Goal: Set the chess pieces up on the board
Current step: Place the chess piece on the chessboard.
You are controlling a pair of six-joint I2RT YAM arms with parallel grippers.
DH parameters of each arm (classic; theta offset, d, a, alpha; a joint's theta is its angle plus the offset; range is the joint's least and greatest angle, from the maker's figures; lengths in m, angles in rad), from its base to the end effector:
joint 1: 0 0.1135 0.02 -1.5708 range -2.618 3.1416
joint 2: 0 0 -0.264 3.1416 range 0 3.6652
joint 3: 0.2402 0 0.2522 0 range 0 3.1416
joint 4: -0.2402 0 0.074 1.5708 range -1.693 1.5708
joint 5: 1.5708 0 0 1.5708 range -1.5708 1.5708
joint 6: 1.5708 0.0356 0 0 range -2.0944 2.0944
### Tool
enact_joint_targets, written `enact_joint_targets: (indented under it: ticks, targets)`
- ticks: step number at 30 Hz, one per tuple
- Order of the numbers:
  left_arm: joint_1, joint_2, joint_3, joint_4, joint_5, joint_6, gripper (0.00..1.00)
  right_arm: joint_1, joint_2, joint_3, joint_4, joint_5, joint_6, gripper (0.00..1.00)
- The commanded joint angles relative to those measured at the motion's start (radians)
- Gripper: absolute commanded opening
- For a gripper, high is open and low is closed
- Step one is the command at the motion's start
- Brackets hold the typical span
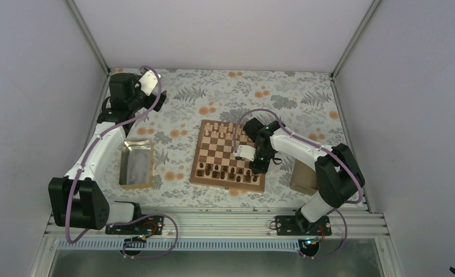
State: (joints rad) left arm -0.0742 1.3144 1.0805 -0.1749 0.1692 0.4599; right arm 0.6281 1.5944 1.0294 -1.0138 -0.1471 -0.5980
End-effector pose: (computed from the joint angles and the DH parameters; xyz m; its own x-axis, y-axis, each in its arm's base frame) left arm 0.3041 -0.0286 0.3271 -0.2544 0.4576 -0.8520 0.3795 0.8575 0.3473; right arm 0.2108 0.1596 0.1877 -0.3420 -0.9366 -0.0759 -0.9351 0.3313 0.1256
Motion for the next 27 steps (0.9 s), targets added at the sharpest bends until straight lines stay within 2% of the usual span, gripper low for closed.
enact_joint_targets:
  ticks: [1,8,14,20,27]
  targets:
    - [0.005,0.001,0.001,0.006,0.016,0.002,1.0,0.007,-0.005,0.009,0.003,0.0,0.006,0.1]
    - [0.004,0.001,0.004,0.007,0.014,0.001,1.0,0.007,-0.001,0.009,0.003,0.003,0.002,0.13]
    - [0.005,0.001,0.002,0.006,0.013,0.001,1.0,0.007,-0.009,0.015,0.001,0.02,0.002,0.22]
    - [0.004,-0.004,0.002,0.008,0.01,0.002,1.0,0.007,-0.021,0.017,-0.007,0.033,0.006,0.26]
    - [0.004,-0.01,0.003,0.005,0.015,0.002,1.0,0.005,-0.103,0.071,-0.07,0.042,0.009,0.3]
